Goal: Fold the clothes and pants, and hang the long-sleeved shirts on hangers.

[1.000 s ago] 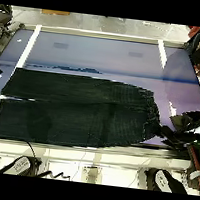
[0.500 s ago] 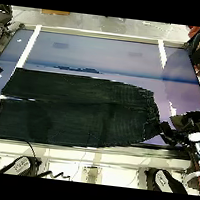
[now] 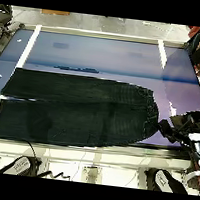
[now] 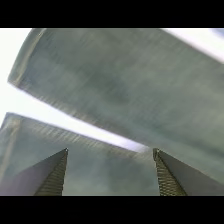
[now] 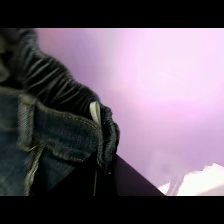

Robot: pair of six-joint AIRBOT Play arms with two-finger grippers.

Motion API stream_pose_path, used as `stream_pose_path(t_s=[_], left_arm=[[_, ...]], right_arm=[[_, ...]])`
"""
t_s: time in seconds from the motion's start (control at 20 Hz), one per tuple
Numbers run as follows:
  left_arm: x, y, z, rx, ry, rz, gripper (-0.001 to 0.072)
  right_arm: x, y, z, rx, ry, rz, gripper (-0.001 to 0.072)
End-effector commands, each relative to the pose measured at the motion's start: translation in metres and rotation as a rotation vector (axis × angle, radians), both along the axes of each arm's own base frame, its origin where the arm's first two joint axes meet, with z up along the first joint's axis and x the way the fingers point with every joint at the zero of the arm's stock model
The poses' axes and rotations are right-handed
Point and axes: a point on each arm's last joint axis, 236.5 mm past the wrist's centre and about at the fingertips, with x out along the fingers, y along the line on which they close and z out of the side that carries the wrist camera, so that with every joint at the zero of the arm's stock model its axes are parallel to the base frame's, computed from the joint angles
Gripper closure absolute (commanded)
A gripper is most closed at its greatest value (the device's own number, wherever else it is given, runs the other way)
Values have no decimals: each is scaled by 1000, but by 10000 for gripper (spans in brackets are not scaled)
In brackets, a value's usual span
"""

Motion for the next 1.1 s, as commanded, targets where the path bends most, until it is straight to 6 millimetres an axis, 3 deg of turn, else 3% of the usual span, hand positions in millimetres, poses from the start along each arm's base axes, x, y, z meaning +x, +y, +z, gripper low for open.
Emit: stream_pose_path(t_s=[0.0, 0.05, 0.2, 0.25, 0.35, 0.4, 0.6, 0.7, 0.9, 1.05], left_arm=[[-64, 23, -37, 8, 245, 78, 195], [-84, 31, -50, -17, 292, 133, 244], [-137, 38, -93, -136, 391, 259, 239], [-156, 37, -109, -182, 423, 301, 210], [-189, 33, -140, -259, 465, 386, 34], [-203, 32, -153, -288, 474, 429, 0], [-240, 40, -187, -315, 454, 555, 1], [-236, 48, -194, -312, 385, 586, 2], [-196, 52, -196, -376, 223, 594, 1], [-190, 53, -208, -417, 211, 609, 12]], right_arm=[[8, -5, 23, -67, -86, 22, 654], [8, -4, 25, -67, -90, 25, 654], [6, -1, 24, -57, -82, 32, 654], [5, 0, 23, -53, -79, 35, 654], [5, 0, 23, -52, -80, 35, 654], [5, 0, 23, -50, -79, 36, 654], [5, 1, 23, -47, -76, 39, 654], [5, 2, 23, -46, -76, 39, 654], [4, 2, 23, -45, -75, 41, 654], [3, 3, 23, -40, -72, 44, 654]])
